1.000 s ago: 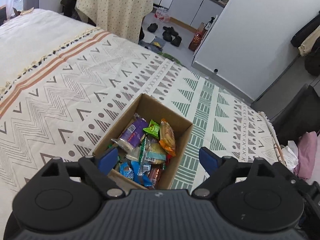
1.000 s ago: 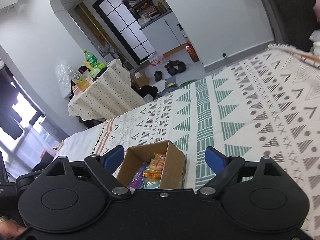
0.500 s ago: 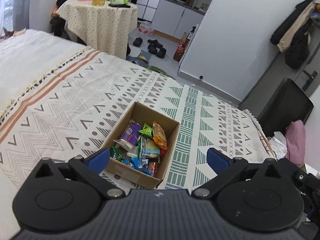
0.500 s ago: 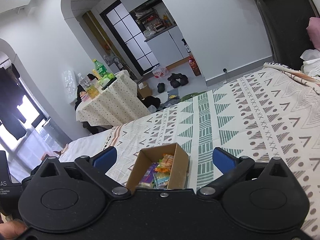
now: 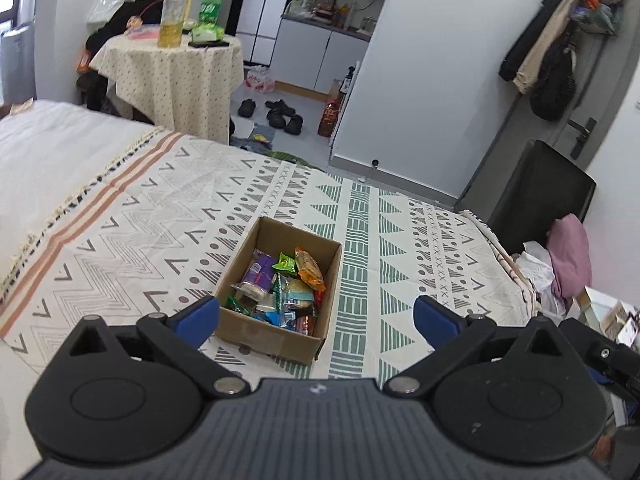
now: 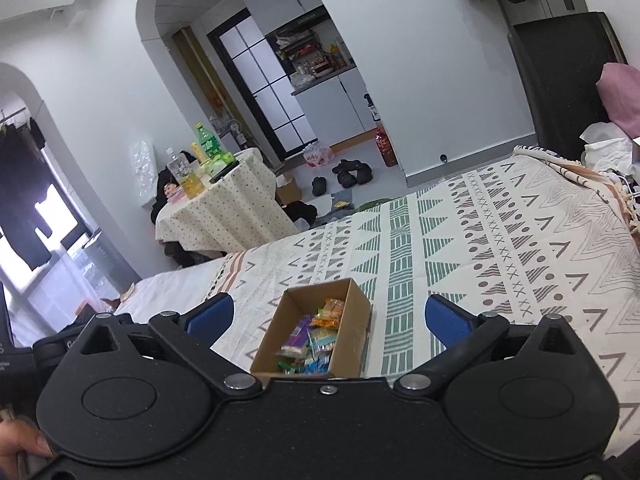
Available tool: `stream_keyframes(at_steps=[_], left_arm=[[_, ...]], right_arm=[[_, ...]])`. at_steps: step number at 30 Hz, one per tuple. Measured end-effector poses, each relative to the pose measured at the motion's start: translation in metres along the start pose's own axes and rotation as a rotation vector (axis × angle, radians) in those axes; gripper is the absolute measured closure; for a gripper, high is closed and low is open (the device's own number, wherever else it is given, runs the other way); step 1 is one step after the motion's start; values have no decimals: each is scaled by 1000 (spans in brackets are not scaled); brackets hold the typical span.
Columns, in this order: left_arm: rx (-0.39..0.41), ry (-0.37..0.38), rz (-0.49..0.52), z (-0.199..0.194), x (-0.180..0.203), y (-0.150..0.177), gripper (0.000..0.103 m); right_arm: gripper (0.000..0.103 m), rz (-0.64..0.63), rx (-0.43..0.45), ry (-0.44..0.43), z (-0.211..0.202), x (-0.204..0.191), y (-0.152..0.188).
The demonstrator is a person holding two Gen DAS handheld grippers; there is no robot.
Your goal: Organize snacks
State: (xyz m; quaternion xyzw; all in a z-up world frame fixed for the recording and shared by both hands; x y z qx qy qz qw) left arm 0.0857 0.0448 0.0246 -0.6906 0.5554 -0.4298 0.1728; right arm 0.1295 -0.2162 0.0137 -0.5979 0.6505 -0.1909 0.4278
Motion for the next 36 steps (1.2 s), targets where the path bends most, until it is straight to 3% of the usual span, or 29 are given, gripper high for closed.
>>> stream_keyframes(at_steps=[12, 23, 36], left_arm=[[-2, 15, 146, -19, -1, 14, 0], [-35, 11, 187, -20, -18, 33, 0], [-70, -28, 216, -34, -35, 46, 0]], right_arm=[[0, -42, -5, 47, -26, 10, 19], [0, -103, -24, 126, -26, 8, 45], [0, -170, -76, 106, -20, -13, 67]])
Point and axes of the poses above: each gripper's, at about its wrist camera, not at the fingertips, and z roughly the way its jaws point, x to its right, y to its underside, the point moved 5 cm from there along z, roughly the way its jaws point, and after that the axes turned 14 degrees about y, right-handed, at the moved point
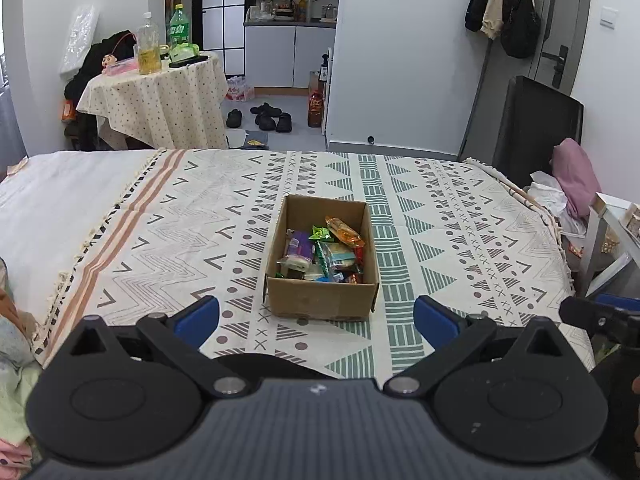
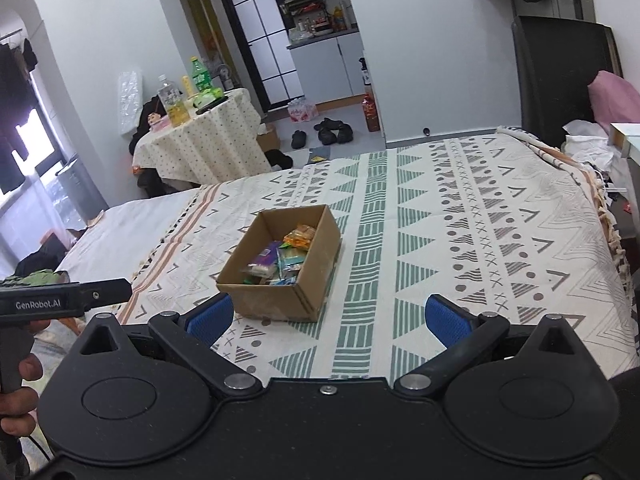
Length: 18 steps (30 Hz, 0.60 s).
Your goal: Organize snacks
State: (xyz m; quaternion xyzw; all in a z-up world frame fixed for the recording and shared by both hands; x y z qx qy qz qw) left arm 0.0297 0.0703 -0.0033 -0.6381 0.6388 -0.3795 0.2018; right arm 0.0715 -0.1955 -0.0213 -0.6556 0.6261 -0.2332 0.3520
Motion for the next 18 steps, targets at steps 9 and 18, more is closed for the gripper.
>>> stream_keyframes(at_steps=[9, 18], left_arm=[[8, 3, 13, -6, 3, -1, 0], [4, 17, 21, -8, 10, -2, 0]], right_arm=[[0, -10, -7, -5, -3, -5, -3], [0, -6, -2, -11, -9, -3, -4]])
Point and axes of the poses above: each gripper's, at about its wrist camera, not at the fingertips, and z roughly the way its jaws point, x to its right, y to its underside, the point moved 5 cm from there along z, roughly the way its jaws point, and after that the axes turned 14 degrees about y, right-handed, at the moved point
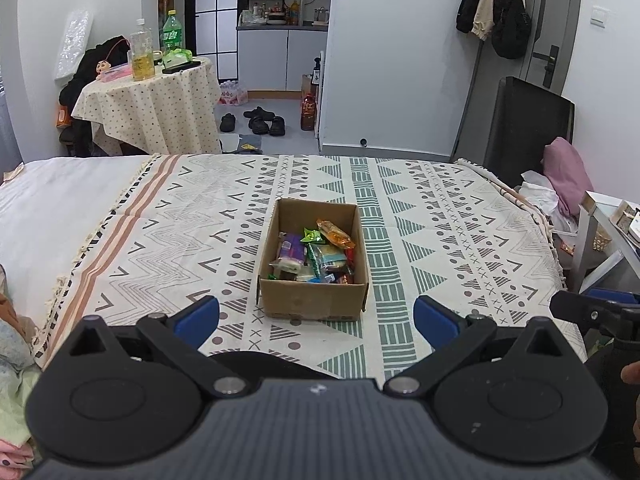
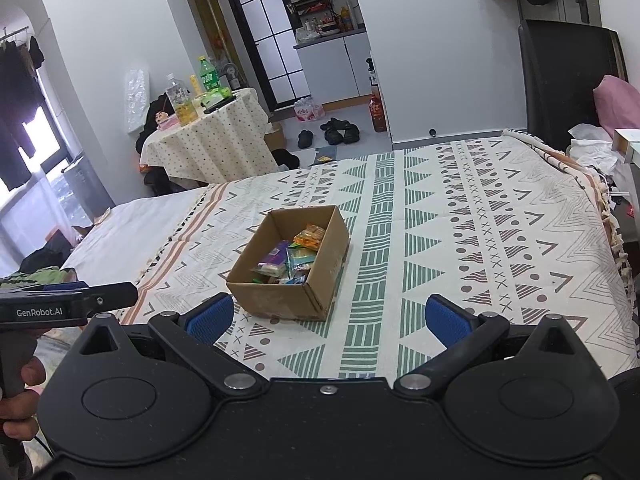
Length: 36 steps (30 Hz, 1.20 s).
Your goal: Organize snacks
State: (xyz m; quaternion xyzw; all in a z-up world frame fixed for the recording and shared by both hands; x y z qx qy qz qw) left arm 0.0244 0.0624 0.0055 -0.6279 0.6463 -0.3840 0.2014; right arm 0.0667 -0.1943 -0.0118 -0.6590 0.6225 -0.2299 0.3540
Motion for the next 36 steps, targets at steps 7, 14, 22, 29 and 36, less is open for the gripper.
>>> stream_keyframes(at_steps=[7, 14, 22, 29, 36], left_arm=[[0, 6, 4, 1, 2, -1, 0], [0, 3, 6, 1, 3, -1, 0], [-4, 1, 7, 2, 3, -1, 0], [-5, 4, 10, 1, 1, 2, 0], [-11, 3, 7, 1, -1, 2, 0]], right_arm=[[0, 4, -2, 4, -1, 2, -1], [0, -1, -6, 10, 0, 5, -1], [0, -15, -2, -2, -2, 2, -1], [0, -35, -2, 13, -1, -3, -2], [0, -34, -5, 22, -2, -3, -3]])
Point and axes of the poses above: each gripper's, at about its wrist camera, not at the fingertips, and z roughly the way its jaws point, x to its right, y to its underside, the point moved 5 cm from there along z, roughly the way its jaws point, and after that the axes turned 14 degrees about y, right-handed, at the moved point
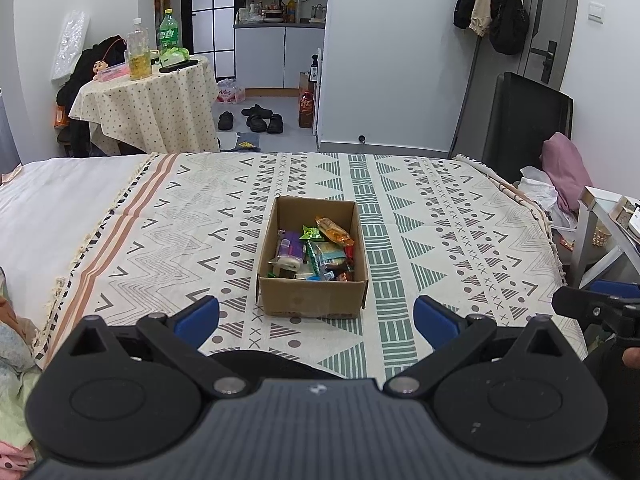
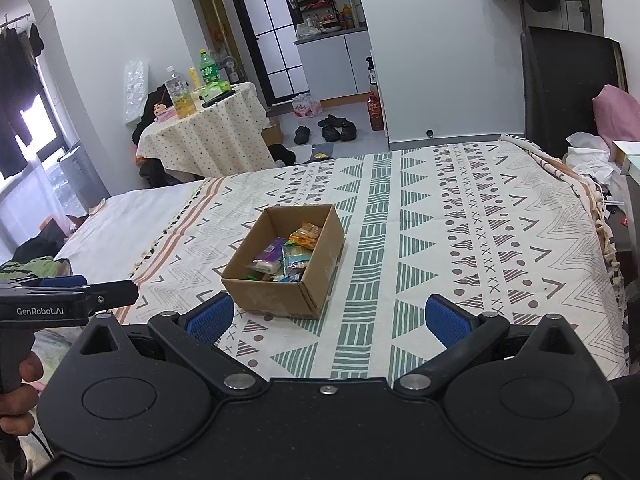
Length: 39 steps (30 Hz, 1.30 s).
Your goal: Organize snacks
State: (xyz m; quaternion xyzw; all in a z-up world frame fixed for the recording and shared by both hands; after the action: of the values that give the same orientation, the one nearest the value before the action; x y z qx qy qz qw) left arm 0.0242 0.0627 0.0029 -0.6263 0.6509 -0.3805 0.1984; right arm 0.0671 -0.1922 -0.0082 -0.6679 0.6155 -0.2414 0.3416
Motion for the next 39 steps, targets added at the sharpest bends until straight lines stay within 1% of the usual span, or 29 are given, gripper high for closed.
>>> stream_keyframes(at_steps=[39], left_arm=[[2, 7, -2, 2, 3, 3, 0]], right_arm=[[0, -3, 4, -3, -1, 0, 1]])
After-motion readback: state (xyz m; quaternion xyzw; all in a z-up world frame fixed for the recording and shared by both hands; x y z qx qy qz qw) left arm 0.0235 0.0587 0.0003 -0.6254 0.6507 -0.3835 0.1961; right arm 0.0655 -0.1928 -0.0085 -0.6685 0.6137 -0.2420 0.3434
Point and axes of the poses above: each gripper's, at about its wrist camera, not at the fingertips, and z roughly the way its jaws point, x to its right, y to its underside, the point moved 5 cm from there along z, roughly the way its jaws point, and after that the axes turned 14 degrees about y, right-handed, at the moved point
